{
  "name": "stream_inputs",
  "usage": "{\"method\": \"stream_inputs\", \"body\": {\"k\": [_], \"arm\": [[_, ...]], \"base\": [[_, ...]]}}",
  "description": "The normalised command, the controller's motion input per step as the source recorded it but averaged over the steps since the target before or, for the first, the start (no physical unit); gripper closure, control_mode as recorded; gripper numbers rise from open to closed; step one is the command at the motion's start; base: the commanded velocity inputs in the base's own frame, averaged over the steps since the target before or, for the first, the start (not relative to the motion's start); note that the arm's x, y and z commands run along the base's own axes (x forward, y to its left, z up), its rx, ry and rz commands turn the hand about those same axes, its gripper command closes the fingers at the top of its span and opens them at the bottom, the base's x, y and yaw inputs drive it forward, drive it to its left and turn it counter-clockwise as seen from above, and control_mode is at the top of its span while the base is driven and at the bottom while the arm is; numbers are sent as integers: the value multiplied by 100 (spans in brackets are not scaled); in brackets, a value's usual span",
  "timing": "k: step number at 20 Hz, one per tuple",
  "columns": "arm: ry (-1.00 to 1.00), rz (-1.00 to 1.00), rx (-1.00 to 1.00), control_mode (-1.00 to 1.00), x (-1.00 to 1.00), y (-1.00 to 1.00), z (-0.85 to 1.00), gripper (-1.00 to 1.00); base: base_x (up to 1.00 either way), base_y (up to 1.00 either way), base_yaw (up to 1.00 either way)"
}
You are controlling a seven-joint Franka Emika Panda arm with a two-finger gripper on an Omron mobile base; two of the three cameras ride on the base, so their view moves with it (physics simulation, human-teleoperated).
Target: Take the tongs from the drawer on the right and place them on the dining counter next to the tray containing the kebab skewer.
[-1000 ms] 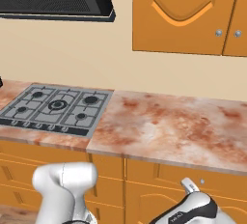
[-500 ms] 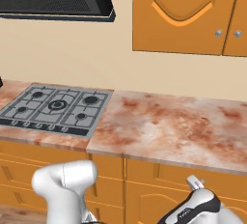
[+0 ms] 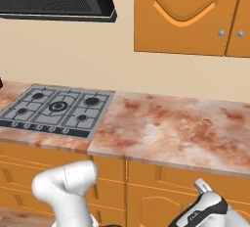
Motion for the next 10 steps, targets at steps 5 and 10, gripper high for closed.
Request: {"method": "stream_inputs", "body": {"k": [5,10], "arm": [[0,0,0,-100,25,-16,-29,-100],[0,0,0,-100,31,-13,-29,-100]], "base": [[0,0,0],[0,0,0]]}}
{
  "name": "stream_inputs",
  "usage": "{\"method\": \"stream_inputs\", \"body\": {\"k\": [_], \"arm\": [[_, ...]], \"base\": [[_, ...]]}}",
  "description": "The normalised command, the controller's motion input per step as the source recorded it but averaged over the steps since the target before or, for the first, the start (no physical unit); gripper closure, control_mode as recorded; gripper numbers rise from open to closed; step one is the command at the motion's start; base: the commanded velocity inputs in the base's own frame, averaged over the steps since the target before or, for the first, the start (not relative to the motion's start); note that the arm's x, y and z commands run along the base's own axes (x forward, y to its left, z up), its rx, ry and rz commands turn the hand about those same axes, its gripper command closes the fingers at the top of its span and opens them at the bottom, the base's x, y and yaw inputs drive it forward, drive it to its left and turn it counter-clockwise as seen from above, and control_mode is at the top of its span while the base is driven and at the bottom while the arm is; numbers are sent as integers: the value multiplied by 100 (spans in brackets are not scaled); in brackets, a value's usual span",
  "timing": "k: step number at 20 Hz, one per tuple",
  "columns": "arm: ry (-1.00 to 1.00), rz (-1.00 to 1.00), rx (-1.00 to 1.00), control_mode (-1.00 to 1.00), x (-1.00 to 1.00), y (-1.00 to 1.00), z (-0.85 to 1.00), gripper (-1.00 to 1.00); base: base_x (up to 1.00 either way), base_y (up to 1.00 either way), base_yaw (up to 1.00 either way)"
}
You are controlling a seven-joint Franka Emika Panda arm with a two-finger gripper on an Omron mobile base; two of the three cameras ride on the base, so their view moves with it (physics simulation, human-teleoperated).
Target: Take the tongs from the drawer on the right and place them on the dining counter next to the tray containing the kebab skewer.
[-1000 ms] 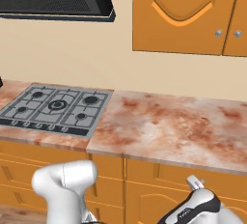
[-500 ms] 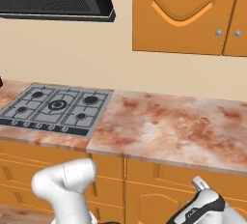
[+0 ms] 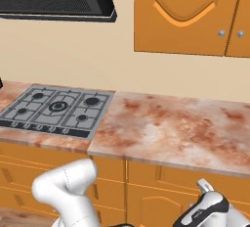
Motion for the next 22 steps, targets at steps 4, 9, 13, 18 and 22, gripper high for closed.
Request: {"method": "stream_inputs", "body": {"k": [4,9,13,18,22], "arm": [[0,0,0,-100,28,-6,-20,-100],[0,0,0,-100,22,-10,-13,-100],[0,0,0,-100,23,-20,-15,-100],[0,0,0,-100,19,-22,-17,-100],[-2,0,0,-100,14,-12,-34,-100]], "base": [[0,0,0],[0,0,0],[0,0,0],[0,0,0],[0,0,0]]}}
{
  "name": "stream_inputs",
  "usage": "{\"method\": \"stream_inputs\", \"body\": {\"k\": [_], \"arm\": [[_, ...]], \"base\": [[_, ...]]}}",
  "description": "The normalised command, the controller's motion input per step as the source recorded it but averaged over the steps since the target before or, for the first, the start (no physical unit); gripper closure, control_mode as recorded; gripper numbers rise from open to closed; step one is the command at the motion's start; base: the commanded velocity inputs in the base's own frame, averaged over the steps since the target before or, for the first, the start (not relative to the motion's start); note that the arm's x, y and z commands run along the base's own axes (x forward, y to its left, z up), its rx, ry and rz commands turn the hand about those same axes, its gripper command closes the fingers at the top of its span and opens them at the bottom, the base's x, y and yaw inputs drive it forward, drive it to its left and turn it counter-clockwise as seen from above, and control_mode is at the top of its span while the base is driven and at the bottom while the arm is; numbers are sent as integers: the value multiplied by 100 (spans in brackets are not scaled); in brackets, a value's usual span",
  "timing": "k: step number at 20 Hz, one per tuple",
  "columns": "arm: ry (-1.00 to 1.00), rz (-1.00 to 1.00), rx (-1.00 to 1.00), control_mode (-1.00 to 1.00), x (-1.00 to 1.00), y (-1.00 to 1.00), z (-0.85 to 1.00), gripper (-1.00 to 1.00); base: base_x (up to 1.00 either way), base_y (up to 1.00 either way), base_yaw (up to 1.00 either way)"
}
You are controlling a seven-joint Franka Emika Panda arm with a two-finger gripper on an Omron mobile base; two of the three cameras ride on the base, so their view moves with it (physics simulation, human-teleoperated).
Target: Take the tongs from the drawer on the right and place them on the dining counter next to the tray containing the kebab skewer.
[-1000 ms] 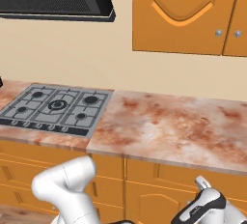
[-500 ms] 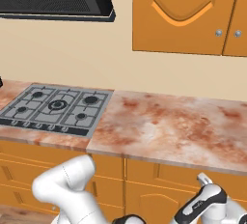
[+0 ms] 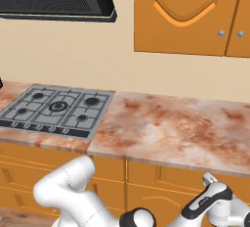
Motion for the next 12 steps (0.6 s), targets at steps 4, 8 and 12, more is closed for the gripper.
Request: {"method": "stream_inputs", "body": {"k": [4,8,12], "arm": [[-6,0,0,-100,2,0,-42,-100],[-7,0,0,-100,0,0,-45,-100],[-9,0,0,-100,1,0,-25,-100]], "base": [[0,0,0],[0,0,0],[0,0,0]]}}
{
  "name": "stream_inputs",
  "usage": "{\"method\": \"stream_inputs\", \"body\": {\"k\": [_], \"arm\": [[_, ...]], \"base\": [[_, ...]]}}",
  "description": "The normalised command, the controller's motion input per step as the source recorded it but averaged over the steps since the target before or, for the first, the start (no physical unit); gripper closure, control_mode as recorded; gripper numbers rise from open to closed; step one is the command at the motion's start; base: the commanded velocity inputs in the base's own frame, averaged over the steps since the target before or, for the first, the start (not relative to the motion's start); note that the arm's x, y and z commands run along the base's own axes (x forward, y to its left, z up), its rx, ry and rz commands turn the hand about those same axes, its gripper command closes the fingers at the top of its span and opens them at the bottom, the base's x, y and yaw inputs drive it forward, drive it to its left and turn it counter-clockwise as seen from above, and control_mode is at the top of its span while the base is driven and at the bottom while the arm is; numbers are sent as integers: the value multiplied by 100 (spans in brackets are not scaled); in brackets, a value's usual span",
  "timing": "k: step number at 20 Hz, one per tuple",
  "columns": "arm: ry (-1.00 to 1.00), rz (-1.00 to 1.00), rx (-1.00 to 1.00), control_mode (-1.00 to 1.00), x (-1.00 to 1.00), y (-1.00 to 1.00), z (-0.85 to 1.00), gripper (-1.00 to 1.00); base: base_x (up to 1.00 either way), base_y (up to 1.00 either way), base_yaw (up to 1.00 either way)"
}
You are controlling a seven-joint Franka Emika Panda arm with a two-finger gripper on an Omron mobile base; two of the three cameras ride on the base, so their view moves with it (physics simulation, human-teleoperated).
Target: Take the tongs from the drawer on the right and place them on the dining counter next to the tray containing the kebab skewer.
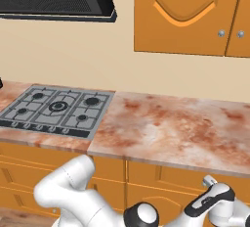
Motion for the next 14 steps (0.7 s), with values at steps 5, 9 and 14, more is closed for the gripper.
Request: {"method": "stream_inputs", "body": {"k": [5,9,14], "arm": [[-8,0,0,-100,5,0,-24,-100],[-6,0,0,-100,2,2,-32,-100],[-2,0,0,-100,0,10,-37,-100]], "base": [[0,0,0],[0,0,0],[0,0,0]]}}
